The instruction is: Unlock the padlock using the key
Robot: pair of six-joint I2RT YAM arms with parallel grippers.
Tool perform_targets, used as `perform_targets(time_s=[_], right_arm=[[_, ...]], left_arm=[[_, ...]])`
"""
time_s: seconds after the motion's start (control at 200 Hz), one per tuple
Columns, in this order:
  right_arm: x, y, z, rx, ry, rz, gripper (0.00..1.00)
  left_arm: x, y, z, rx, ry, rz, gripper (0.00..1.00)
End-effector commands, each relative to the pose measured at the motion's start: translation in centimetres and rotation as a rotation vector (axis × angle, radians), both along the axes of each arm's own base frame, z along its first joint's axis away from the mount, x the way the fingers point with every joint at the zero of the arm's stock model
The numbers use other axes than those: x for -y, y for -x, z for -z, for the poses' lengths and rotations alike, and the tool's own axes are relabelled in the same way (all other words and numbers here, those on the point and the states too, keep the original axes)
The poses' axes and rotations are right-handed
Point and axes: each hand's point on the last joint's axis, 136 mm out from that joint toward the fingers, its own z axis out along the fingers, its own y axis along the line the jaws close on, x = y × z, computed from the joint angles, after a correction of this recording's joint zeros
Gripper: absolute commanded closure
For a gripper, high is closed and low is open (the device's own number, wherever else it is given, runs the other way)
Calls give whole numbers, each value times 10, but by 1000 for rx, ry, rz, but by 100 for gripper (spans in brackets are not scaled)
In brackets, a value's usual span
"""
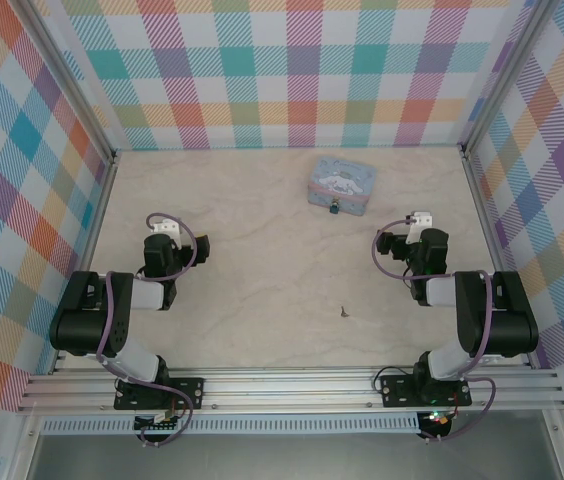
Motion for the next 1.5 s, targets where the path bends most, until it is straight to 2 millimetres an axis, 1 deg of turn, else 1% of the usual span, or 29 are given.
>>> perform_targets(time_s=[0.0, 0.24, 0.32, 0.435, 0.505, 0.6, 0.615, 0.63, 0.66, 0.72, 0.805, 0.905, 0.975, 1.045, 1.1, 1.155, 1.315, 1.365, 1.385, 1.405, 1.42, 1.495], right_arm=[[-1, -5, -9, 31, -6, -1, 0], [-1, -4, -8, 28, -6, -1, 0], [-2, -5, -9, 30, -7, -2, 0], [2, -3, -11, 35, -6, 20, 0], [7, -2, -19, 38, -8, 51, 0], [10, 1, -33, 10, -13, 72, 0], [10, 3, -30, -17, -16, 80, 0], [11, 4, -31, -27, -20, 83, 0], [11, 5, -36, -41, -32, 87, 0], [4, 8, -44, -68, -68, 61, 0], [-8, 14, -55, -121, -152, 28, 0], [-26, 19, -67, -201, -284, -15, 0], [-39, 16, -74, -239, -382, -52, 0], [-49, 10, -75, -270, -463, -71, 0], [-55, 0, -74, -293, -514, -85, 1], [-56, -11, -71, -313, -540, -74, 0], [-58, -45, -60, -335, -606, -48, 0], [-59, -55, -57, -337, -625, -49, 0], [-59, -59, -54, -341, -631, -48, 0], [-60, -62, -52, -346, -636, -47, 0], [-60, -64, -49, -351, -641, -44, 0], [-63, -77, -42, -361, -662, -52, 0]], left_arm=[[2, -6, -9, 27, -9, 7, 0], [2, -6, -10, 31, -8, 7, 0], [-3, -5, -13, 33, -10, -20, 0], [-7, 0, -33, 56, -9, -43, 0], [-12, 4, -47, 63, -12, -77, 0], [-14, 10, -73, 97, 11, -96, 0], [-15, 10, -76, 100, 21, -100, 0], [-15, 11, -84, 114, 32, -106, 0], [-15, 13, -90, 111, 55, -113, 0], [-13, 16, -104, 113, 116, -117, 0], [-4, 20, -117, 102, 204, -97, 0], [10, 20, -124, 60, 292, -50, 0], [20, 15, -122, 19, 337, -15, 0], [33, 5, -118, -30, 390, 26, 0], [46, -5, -116, -57, 434, 57, 0], [61, -17, -110, -92, 463, 92, 0], [121, -52, -98, -191, 488, 231, 2], [137, -64, -97, -197, 494, 264, 3], [143, -68, -95, -203, 495, 274, 3], [149, -72, -96, -200, 496, 284, 4], [154, -75, -92, -209, 496, 291, 4], [175, -90, -91, -218, 497, 329, 4]])
